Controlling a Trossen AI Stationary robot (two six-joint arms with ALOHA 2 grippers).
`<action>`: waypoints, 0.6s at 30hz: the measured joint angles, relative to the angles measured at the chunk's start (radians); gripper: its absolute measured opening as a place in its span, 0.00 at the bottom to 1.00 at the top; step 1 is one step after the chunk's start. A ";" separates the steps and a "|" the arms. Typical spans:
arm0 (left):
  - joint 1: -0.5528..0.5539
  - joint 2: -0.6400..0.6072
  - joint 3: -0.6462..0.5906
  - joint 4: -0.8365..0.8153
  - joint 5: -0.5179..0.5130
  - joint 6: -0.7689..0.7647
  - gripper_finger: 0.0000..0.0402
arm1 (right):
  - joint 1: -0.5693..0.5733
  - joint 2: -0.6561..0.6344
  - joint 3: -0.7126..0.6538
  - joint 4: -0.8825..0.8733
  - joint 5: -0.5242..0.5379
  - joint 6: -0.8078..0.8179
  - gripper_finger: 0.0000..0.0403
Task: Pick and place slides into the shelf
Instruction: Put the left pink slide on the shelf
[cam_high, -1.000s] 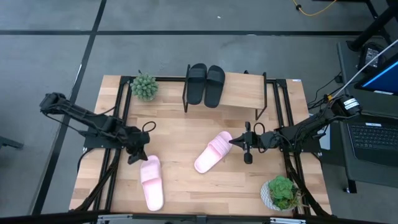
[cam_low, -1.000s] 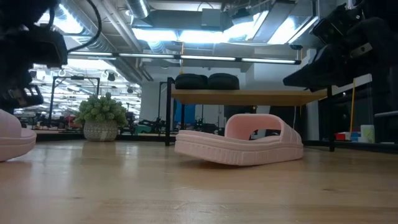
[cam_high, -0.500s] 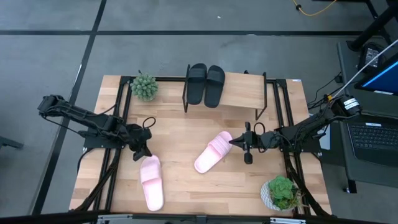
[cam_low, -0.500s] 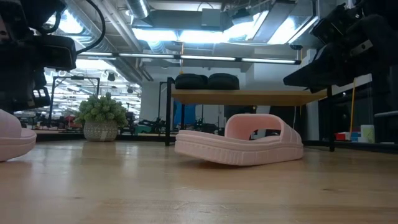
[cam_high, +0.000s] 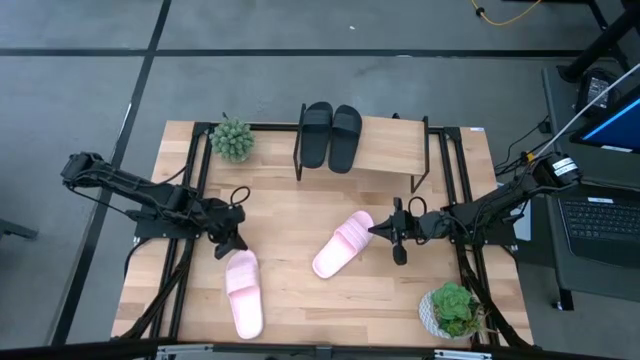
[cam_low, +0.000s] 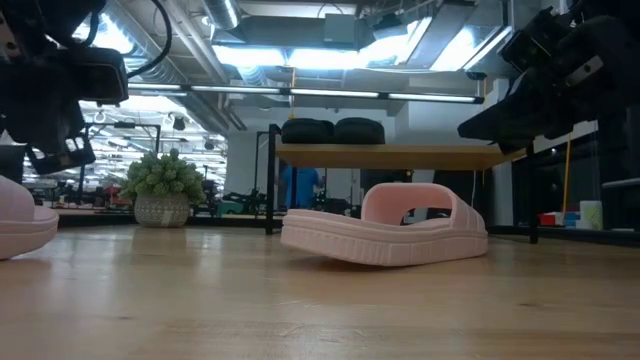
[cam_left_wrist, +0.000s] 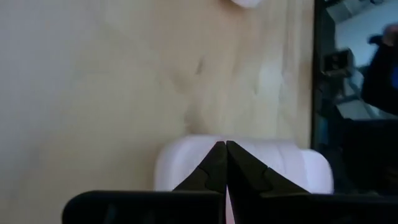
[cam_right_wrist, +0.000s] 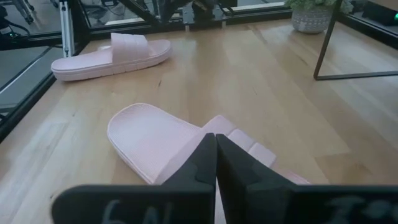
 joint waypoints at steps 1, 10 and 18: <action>0.000 0.000 0.000 0.000 -0.019 -0.001 0.00 | 0.000 0.000 0.000 0.000 0.000 0.000 0.02; 0.000 -0.001 0.000 0.000 -0.084 -0.018 0.00 | 0.000 0.000 0.000 0.000 0.001 -0.001 0.02; 0.000 -0.002 0.000 0.000 -0.088 -0.027 0.00 | 0.000 0.000 0.000 -0.001 0.000 -0.006 0.02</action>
